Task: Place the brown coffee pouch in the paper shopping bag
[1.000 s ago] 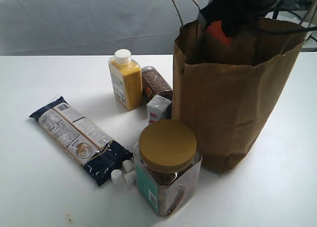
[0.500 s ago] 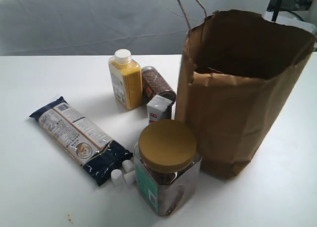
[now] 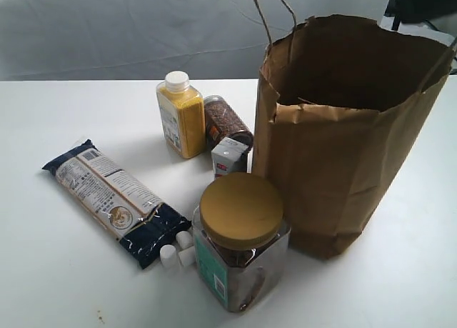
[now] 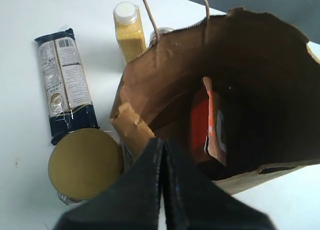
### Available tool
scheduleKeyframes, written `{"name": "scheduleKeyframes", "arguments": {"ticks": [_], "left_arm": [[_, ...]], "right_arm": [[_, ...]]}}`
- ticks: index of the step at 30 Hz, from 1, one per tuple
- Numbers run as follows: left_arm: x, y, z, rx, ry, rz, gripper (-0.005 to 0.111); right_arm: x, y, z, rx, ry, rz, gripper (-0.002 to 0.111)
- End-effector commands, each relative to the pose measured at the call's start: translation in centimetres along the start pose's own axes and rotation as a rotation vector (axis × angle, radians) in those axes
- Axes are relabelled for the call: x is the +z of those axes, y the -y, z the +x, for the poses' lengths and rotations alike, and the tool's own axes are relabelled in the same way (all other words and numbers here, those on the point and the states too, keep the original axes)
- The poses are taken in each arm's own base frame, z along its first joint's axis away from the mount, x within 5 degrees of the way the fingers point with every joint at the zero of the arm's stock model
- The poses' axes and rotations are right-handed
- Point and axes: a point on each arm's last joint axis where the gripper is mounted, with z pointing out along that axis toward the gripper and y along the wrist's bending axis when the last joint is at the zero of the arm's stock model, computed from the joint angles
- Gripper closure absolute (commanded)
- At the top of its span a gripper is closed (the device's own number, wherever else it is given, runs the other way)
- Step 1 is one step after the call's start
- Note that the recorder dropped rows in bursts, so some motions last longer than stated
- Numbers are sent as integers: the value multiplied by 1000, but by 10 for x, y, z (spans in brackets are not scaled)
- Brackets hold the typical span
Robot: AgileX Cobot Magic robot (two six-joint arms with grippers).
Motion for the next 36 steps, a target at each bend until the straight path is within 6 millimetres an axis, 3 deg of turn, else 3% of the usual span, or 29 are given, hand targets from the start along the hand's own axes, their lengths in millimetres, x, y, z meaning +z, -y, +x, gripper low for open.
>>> {"name": "scheduleKeyframes", "arguments": {"ticks": [1, 13, 22, 29, 32, 36], "left_arm": [[0, 0, 1, 1, 2, -4, 107], [0, 0, 1, 1, 2, -4, 107], [0, 0, 1, 1, 2, -4, 107], [0, 0, 1, 1, 2, -4, 107], [0, 0, 1, 1, 2, -4, 107], [0, 0, 1, 1, 2, -4, 107]], "right_arm": [[-2, 3, 35, 46, 99, 1, 108], [5, 33, 149, 244, 203, 173, 108], [16, 44, 222, 546, 419, 276, 108], [5, 39, 244, 538, 718, 328, 108], [12, 39, 255, 463, 789, 346, 108], [30, 42, 266, 314, 756, 402, 108]]}}
